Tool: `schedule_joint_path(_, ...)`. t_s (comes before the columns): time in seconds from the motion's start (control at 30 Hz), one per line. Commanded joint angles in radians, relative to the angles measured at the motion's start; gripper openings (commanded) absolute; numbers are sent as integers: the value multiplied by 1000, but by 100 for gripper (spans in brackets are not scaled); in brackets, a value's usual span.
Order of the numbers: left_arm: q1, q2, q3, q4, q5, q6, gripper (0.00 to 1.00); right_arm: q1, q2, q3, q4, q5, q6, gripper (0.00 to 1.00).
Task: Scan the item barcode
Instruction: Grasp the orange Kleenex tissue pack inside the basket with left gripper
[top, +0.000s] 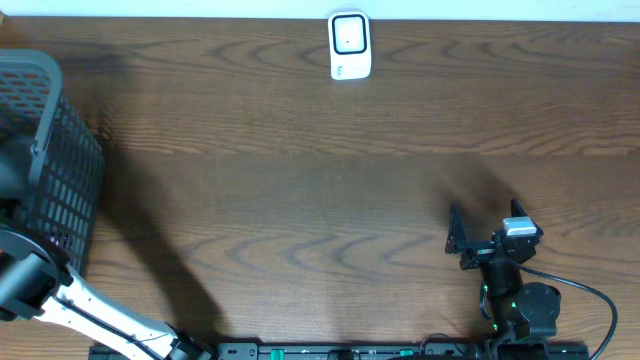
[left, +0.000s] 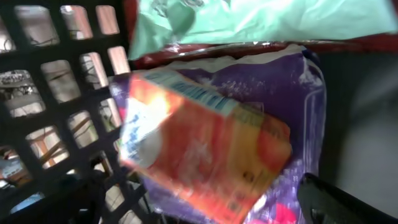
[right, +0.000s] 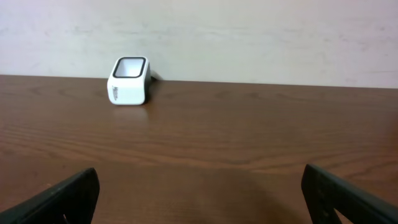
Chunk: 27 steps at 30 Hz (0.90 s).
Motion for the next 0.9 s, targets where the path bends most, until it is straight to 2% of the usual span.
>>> schedule_joint_path(0.0,-2,13,-45,22,-6,-11,89,-5,-6,-2,-4,1,11,99)
schedule_joint_path(0.07,-2,13,-51,31,-6,-11,71,-5,-6,-2,-4,1,11,99)
schedule_joint_path(0.1,-2,13,-51,34,-6,-11,57,-5,-6,-2,-4,1,11,99)
schedule_joint_path(0.17,-2,12,-51,34,-6,-2,36,-5,-6,-2,-4,1,11,99)
schedule_joint_path(0.23,-2,12,-46,32,-6,10,8,-5,-6,-2,-4,1,11,99)
schedule_joint_path(0.47,-17,-34,29,-29,-2,11,7,-5,-6,-2,-4,1,11,99)
schedule_joint_path(0.63,-63,-153,100,-29,29,11,7,-5,-6,-2,-4,1,11,99)
schedule_joint_path(0.87,-154,-417,105,151,309,6,7,-5,-6,-2,-4,1,11,99)
